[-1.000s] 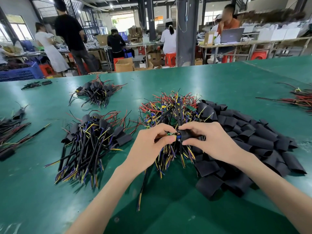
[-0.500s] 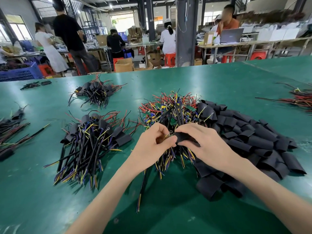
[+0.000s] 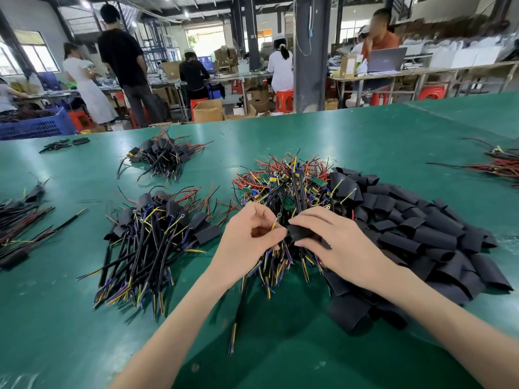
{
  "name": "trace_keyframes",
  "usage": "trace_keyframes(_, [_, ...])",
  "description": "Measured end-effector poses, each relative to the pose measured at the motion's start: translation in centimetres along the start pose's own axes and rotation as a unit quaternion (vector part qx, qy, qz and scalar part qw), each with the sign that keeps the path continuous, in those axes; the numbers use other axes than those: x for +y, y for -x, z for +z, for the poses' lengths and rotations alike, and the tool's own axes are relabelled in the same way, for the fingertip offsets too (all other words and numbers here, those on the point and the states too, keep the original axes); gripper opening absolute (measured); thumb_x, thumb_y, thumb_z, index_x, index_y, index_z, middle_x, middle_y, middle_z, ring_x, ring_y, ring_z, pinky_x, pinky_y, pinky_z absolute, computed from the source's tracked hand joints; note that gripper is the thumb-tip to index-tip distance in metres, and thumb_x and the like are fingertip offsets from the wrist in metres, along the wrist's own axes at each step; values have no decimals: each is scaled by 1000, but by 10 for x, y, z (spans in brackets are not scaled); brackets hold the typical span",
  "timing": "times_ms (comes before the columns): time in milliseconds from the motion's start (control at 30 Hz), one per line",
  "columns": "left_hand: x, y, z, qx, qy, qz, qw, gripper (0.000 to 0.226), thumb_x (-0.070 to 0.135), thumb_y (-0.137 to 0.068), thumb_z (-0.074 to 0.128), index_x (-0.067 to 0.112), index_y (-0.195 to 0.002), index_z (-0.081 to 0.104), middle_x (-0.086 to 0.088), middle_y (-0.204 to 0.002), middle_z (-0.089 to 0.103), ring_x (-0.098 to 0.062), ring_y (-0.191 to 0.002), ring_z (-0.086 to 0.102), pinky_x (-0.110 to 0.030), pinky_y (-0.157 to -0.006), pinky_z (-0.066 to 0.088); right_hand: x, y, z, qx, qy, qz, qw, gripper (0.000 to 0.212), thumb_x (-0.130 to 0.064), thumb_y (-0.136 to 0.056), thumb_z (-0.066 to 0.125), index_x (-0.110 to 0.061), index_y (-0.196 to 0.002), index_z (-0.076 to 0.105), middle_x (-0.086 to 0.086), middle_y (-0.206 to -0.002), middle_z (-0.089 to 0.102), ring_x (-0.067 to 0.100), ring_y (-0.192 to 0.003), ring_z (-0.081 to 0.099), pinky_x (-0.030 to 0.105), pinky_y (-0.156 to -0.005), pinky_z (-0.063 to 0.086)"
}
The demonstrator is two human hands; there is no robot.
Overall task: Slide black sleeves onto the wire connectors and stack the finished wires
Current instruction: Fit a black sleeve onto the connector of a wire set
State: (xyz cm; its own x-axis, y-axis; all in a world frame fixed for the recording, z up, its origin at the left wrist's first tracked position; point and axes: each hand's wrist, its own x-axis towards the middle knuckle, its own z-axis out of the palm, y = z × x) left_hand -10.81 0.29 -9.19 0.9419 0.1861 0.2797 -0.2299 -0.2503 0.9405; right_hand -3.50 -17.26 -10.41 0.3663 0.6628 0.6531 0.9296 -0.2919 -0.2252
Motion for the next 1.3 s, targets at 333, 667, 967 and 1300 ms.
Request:
trace_keyframes(333, [6, 2, 1, 17, -55, 71, 996, 36, -6, -77, 70, 22, -96, 60, -1, -76, 67, -8, -65, 59, -18, -64, 46, -2, -1, 0, 36, -19, 3, 999, 40, -13, -80, 73, -6, -118, 61, 6, -114, 61, 15, -103, 56, 24, -92, 42])
trace_keyframes(667, [39, -10, -76, 422, -50, 290, 858, 32, 6, -84, 66, 28, -97, 48, -3, -79, 65, -20, -59, 60, -20, -55, 49, 41, -6, -27, 195, 108, 195, 955, 24, -9, -89, 54, -5, -113, 55, 14, -108, 55, 36, -100, 51, 49, -87, 42])
trace_keyframes(967, [-27, -20, -131, 347, -417, -10, 840, 26, -6, -84, 55, 6, -108, 59, -17, -98, 68, -37, -94, 59, -45, -88, 46, 77, 14, -16, -147, 242, 398, 873, 44, -28, -93, 48, -19, -136, 42, 9, -137, 42, 34, -123, 35, 45, -98, 34])
trace_keyframes(1300, [9, -37, -78, 323, -471, 0, 821, 35, 12, -84, 57, 11, -119, 56, -15, -119, 57, -35, -111, 47, -45, -94, 38, 78, 12, -17, -157, 236, 377, 882, 33, -26, -93, 48, -19, -125, 52, 10, -123, 49, 32, -115, 44, 42, -94, 37])
